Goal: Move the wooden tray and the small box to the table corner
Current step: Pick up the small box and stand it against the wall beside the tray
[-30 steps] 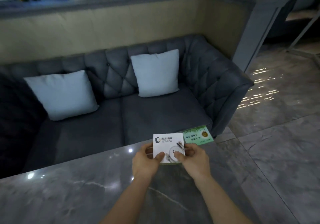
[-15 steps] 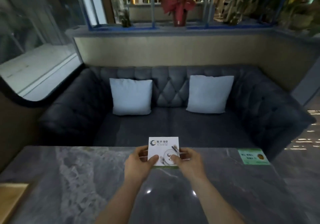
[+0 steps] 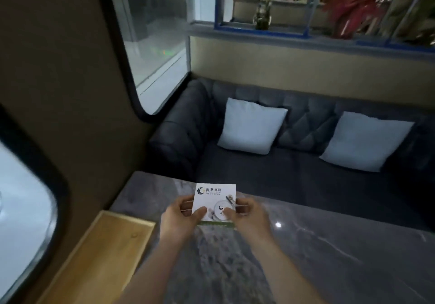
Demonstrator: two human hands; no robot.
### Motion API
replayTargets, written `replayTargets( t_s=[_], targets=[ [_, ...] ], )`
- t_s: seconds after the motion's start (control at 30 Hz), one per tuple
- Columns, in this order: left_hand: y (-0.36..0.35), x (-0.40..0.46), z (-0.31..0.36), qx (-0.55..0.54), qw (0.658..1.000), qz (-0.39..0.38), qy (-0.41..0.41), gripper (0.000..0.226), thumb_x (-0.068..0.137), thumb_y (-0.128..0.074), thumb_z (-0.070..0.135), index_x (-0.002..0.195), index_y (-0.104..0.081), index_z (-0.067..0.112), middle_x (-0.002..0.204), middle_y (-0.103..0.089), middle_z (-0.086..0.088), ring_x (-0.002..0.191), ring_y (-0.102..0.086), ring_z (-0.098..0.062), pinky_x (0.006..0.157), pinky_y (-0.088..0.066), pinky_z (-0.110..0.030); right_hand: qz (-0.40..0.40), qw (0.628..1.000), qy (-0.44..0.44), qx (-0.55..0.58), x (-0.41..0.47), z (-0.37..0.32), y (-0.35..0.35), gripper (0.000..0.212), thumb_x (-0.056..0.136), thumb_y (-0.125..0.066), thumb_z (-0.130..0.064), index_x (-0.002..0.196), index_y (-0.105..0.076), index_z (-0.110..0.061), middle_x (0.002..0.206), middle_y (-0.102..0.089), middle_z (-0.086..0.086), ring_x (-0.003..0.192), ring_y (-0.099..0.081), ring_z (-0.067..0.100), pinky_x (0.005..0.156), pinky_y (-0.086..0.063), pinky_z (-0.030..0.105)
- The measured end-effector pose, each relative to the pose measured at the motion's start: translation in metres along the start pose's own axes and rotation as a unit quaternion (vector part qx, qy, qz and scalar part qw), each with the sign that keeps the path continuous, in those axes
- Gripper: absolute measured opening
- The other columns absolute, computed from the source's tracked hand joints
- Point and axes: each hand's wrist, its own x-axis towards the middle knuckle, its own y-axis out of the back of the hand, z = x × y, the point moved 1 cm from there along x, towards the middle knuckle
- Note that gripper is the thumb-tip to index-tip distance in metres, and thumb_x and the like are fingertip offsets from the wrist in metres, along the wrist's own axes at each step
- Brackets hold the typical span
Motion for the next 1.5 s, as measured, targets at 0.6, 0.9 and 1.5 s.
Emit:
replayTargets(
  t_s=[0.6,0.9,1.5],
  targets=[
    [0.137,0.172,-0.11,0.014,0.997,0.056,0.05,0.044,0.081,-0.08,0.02,0.121,-0.062,0.026,0.106,-0.069,0.012,0.102,-0.065,-0.009,0.084,-0.049,-0.022,-0.101,0.991,0.003,-0.083,0.096,-0.015,-0.263,0.03,0.074,-0.086,-0.022,0.099,-0.071,-0.024,0.088,-0.079,-0.008,0.083,-0.075,0.01,0.083,-0.062,0.045],
    [0.133,0.234,-0.151,0.052,0.995,0.063,0.051,0.057,0.083,-0.078,0.016,0.125,-0.049,0.042,0.124,-0.064,0.011,0.116,-0.06,-0.012,0.089,-0.058,-0.039,-0.125,0.987,-0.004,-0.102,0.145,0.004,-0.325,0.021,0.079,-0.084,-0.017,0.089,-0.069,-0.028,0.089,-0.079,-0.007,0.085,-0.075,0.012,0.082,-0.063,0.044],
    [0.116,0.25,-0.175,0.289,0.945,0.131,-0.08,0.041,0.096,-0.059,0.031,0.135,-0.057,0.017,0.145,-0.049,-0.001,0.135,-0.038,-0.02,0.107,-0.044,-0.041,-0.113,0.968,0.117,-0.193,0.163,0.004,-0.347,0.041,0.082,-0.078,-0.02,0.12,-0.064,-0.029,0.113,-0.071,-0.007,0.101,-0.069,0.013,0.086,-0.059,0.035]
  ],
)
